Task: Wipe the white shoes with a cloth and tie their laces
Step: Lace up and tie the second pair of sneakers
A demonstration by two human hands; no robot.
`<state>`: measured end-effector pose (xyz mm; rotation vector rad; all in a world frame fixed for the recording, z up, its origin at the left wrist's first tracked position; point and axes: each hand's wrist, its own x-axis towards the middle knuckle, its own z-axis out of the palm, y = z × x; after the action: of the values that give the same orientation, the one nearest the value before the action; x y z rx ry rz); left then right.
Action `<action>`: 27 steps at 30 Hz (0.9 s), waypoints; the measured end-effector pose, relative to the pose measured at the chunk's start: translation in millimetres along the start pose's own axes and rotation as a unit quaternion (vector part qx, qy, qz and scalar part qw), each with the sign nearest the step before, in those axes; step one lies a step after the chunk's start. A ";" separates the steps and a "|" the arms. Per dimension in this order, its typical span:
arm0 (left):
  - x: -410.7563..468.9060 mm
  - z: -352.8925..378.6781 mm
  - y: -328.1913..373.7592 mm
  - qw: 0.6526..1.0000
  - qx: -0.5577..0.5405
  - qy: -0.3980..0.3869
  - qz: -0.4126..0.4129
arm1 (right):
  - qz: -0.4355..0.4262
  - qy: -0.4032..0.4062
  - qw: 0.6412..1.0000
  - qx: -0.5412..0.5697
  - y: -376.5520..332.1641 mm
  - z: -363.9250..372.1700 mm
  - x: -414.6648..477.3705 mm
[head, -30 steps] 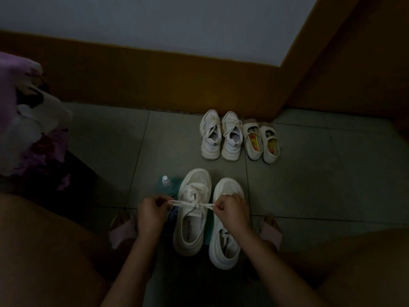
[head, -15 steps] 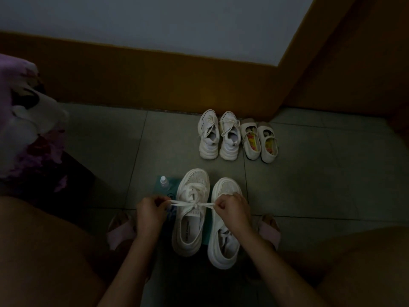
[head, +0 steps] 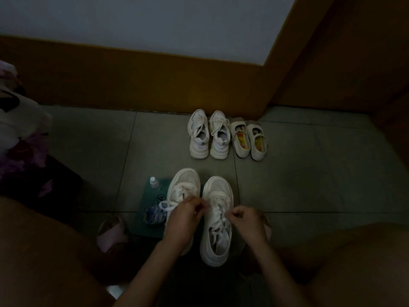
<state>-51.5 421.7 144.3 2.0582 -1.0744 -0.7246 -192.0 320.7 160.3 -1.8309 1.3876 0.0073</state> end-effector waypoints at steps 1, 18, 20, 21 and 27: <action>-1.4 4.8 0.7 1.000 0.004 -0.014 0.003 | -0.001 0.011 1.000 -0.029 3.3 3.3 -5.3; -7.4 26.5 -3.6 0.998 0.013 -0.058 0.018 | 0.055 0.161 0.984 0.047 21.9 60.5 -24.1; -5.8 28.0 -2.2 0.997 0.000 -0.071 0.034 | 0.066 0.120 0.970 0.202 19.9 54.7 -15.3; -4.5 29.3 -0.5 0.996 -0.003 -0.082 0.038 | 0.065 0.105 0.958 0.260 16.6 49.8 -11.2; 12.5 39.3 6.1 0.994 -0.013 -0.110 0.024 | -0.024 0.094 0.965 0.242 -6.3 17.2 14.2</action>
<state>-76.8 395.9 123.5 1.9562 -1.2262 -0.9532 -173.6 320.0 146.1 -1.4772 1.3276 -0.5020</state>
